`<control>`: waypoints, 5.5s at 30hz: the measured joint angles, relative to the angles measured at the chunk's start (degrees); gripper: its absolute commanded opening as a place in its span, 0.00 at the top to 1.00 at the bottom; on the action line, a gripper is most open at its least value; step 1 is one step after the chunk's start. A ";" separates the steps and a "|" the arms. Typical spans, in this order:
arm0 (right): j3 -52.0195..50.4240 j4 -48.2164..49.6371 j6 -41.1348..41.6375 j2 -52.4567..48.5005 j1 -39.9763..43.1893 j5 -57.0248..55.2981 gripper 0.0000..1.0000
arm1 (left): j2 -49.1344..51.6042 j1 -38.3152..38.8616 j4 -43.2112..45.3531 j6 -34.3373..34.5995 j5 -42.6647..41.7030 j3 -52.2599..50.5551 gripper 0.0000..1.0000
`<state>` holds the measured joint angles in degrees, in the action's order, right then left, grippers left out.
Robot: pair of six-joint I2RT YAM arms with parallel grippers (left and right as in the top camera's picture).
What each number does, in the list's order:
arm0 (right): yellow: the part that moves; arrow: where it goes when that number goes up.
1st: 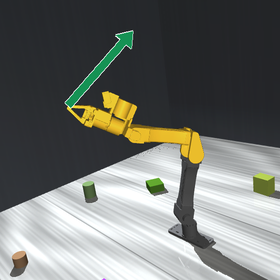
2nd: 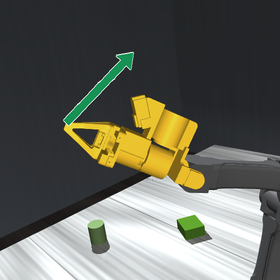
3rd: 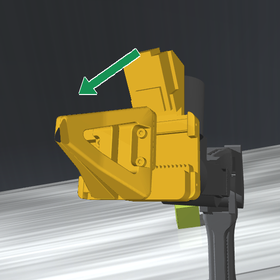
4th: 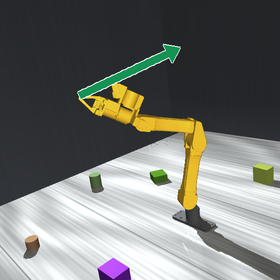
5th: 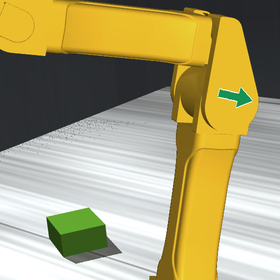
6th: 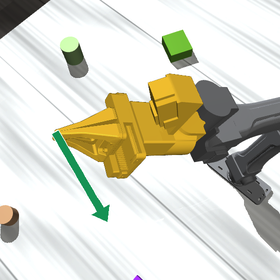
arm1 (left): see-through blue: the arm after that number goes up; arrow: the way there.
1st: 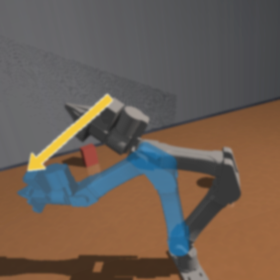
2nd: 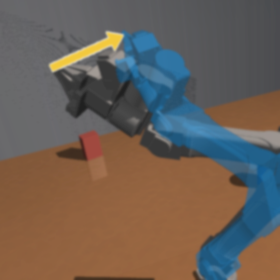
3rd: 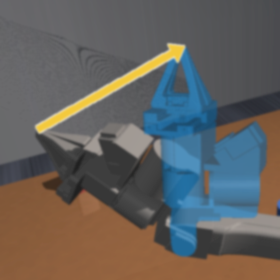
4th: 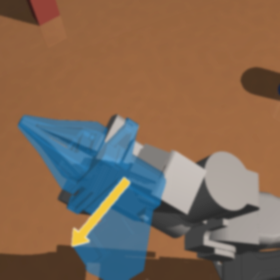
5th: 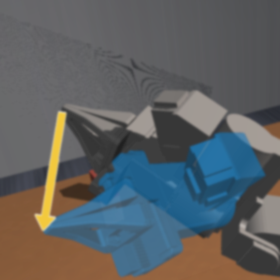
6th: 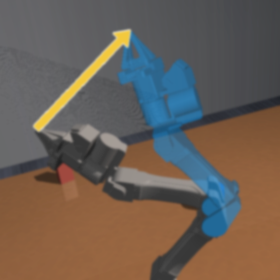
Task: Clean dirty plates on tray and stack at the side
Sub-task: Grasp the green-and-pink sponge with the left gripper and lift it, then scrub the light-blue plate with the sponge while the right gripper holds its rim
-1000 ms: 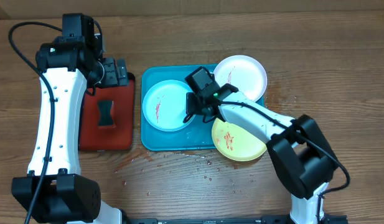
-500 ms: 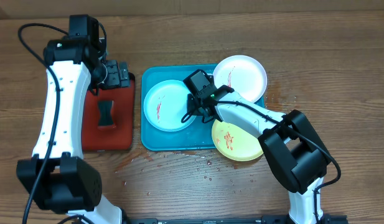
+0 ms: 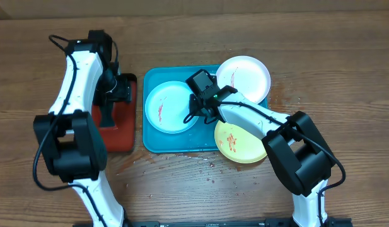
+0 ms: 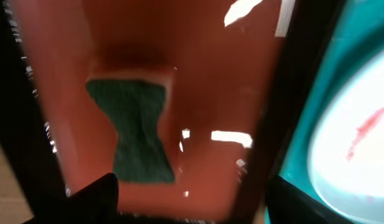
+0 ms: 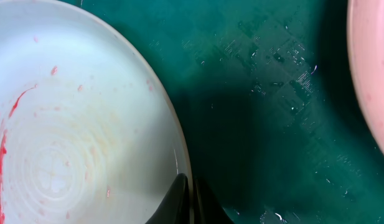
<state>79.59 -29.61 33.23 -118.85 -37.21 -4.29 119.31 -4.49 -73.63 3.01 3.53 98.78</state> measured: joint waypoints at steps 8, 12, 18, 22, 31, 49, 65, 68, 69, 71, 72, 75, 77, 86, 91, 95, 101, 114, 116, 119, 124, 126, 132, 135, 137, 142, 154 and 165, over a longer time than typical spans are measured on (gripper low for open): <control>0.00 0.00 -0.02 0.00 0.00 0.02 0.96 | 3.63 -4.37 0.13 -0.46 -0.02 0.00 0.40; 0.00 0.02 0.00 0.00 0.00 0.00 0.96 | 3.63 -5.42 -0.72 -2.03 -0.50 0.00 0.47; 0.00 0.00 -0.02 0.00 0.00 -0.02 0.96 | 3.63 -5.35 -0.92 -5.16 -1.51 0.00 0.58; 0.00 -0.02 -0.02 0.00 0.00 0.00 0.96 | 3.63 -5.35 -0.24 -6.29 0.15 0.00 0.86; 0.00 -0.07 -0.02 0.00 0.00 -0.02 0.95 | 3.63 -5.35 1.75 -6.38 1.33 -2.10 0.88; 0.00 -0.17 -0.02 0.00 0.00 -0.04 0.94 | 3.63 -5.35 8.04 -6.21 1.27 -7.80 0.96; 0.00 -0.31 -0.02 0.00 0.00 0.39 0.94 | 3.39 -2.54 -3.48 -6.16 -15.28 11.15 0.96; 0.00 -0.42 0.00 0.00 0.11 1.73 0.94 | 3.39 1.03 -3.74 -5.81 -16.50 11.15 0.96; 0.00 -0.42 -0.02 0.00 0.24 2.29 0.94 | 3.39 2.36 -3.72 -5.33 -16.76 11.15 0.96; 0.00 -0.48 -0.02 0.00 0.55 3.52 0.94 | 3.39 5.29 -3.50 -4.22 -17.18 11.15 0.96; 0.00 -0.55 0.00 0.00 0.81 4.26 0.95 | 3.39 6.58 -3.21 -3.65 -17.31 11.15 0.96; 0.02 -1.25 0.74 0.00 1.33 5.64 0.94 | 3.39 10.03 -2.03 -1.66 -17.25 11.13 0.96; 0.04 -1.60 1.31 0.00 1.62 6.43 0.94 | 3.39 12.13 -0.85 -0.15 -16.59 10.73 0.96; 0.13 -1.99 2.10 0.00 1.92 7.28 0.94 | 3.32 15.67 4.79 3.96 -8.81 2.67 0.96; 0.13 -2.01 2.21 0.00 1.92 7.30 0.94 | 3.30 15.72 9.53 4.35 -5.53 -2.05 0.96; 0.13 -2.12 2.36 0.00 1.92 7.37 0.93 | 3.28 15.80 13.77 4.35 -4.68 -5.84 0.96; 0.13 -2.64 2.40 0.00 1.95 7.43 0.92 | 2.75 17.16 11.72 1.86 -6.58 -7.43 0.96; 0.13 -2.69 2.38 0.00 1.97 7.32 0.92 | 2.75 19.47 10.32 -6.95 -17.94 -8.59 0.96; 0.13 -2.80 2.51 0.00 2.03 6.97 0.92 | 2.75 19.47 14.51 -7.06 -17.90 -8.66 0.96; 0.13 -2.51 2.78 0.00 2.56 6.84 0.92 | 2.75 19.39 21.35 -6.38 -16.61 -8.70 0.96; 0.13 -2.67 2.99 0.00 2.62 6.86 0.92 | 2.73 19.71 25.20 -0.37 -10.01 -8.70 0.96; 0.13 -2.78 3.02 0.00 2.60 7.02 0.92 | 2.60 20.02 24.35 3.21 -6.69 -8.70 0.96; 0.17 -3.52 2.95 0.00 2.23 7.89 0.92 | 2.32 20.15 18.21 8.83 -1.73 -8.61 0.96; 0.35 -5.11 2.95 0.00 2.19 9.14 0.92 | 2.32 20.11 13.77 8.72 -2.47 -8.52 0.96; 0.55 -6.49 2.95 0.00 2.19 9.99 0.92 | 2.32 20.02 11.45 6.69 -4.90 -8.52 0.96; 0.90 -8.33 2.95 0.00 2.25 10.95 0.92 | 2.32 19.21 9.57 -2.54 -14.47 -8.55 0.96; 0.90 -8.61 2.95 0.00 2.25 11.54 0.92 | 2.32 19.41 23.93 -5.01 -16.72 -8.72 0.96; 0.90 -8.57 2.93 0.00 2.25 11.56 0.91 | 2.29 20.09 12.94 9.38 1.05 -8.37 0.96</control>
<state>80.49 -38.17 36.16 -118.85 -34.96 7.27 121.60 15.59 -60.69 12.38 4.58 90.41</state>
